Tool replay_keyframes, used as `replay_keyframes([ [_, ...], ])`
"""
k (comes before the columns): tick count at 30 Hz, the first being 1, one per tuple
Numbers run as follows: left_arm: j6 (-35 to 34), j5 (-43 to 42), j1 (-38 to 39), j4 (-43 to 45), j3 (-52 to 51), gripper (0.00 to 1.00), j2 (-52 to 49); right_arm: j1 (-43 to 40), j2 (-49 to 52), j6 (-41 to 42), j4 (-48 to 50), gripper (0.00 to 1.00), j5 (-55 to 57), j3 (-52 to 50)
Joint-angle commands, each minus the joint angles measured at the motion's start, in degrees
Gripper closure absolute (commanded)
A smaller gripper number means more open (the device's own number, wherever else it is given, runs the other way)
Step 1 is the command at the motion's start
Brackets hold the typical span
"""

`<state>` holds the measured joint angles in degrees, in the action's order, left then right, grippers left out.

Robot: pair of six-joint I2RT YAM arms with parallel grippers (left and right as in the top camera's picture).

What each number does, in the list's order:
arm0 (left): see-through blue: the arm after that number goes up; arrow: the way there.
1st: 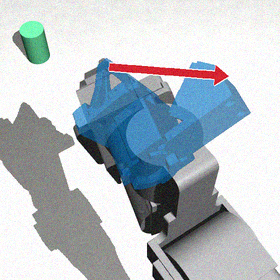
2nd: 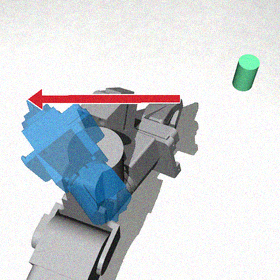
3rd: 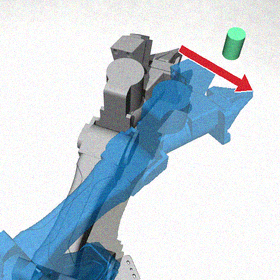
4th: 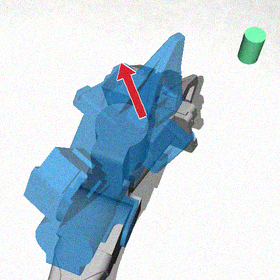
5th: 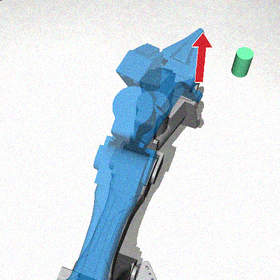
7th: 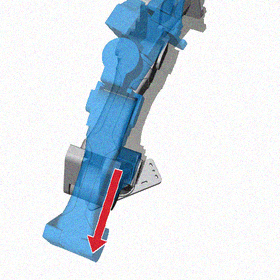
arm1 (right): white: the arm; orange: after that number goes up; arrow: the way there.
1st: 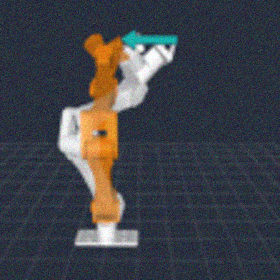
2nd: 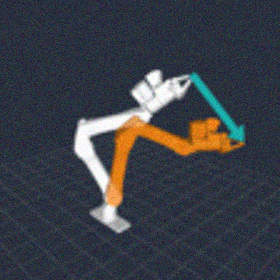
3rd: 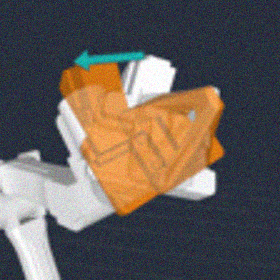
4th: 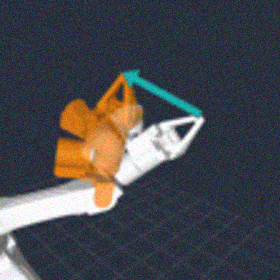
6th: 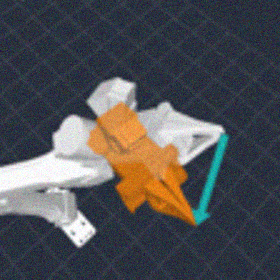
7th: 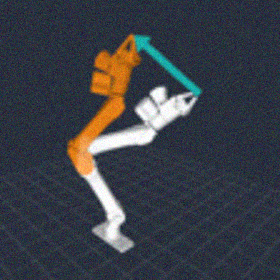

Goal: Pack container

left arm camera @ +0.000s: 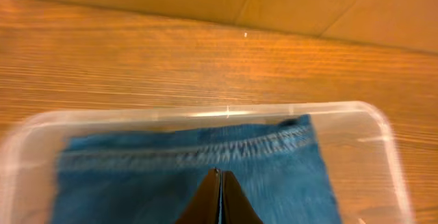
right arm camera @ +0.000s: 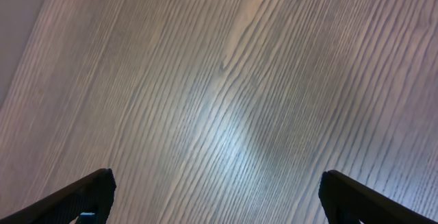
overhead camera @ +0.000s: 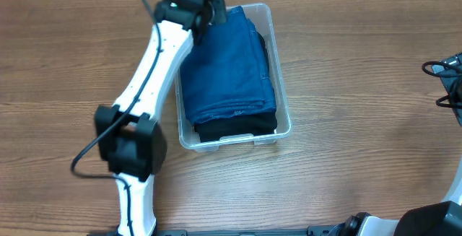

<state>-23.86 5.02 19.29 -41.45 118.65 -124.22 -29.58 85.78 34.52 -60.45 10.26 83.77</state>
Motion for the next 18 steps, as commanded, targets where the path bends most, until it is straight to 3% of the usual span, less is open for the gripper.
replay_keyframes([
  [1,1.8,-0.3,1.7,3.2,0.2,0.96,-5.8,-0.2,0.0,0.5,0.3,0.00,-0.1,-0.3],
  [10,2.3,-0.2,4.5,5.5,0.2,0.96,-12.2,-0.2,0.0,0.5,0.3,0.00,-0.1,-0.3],
  [18,4.0,-0.1,4.9,6.8,2.4,0.96,-10.1,-0.2,0.0,0.5,0.3,0.00,-0.1,-0.3],
])
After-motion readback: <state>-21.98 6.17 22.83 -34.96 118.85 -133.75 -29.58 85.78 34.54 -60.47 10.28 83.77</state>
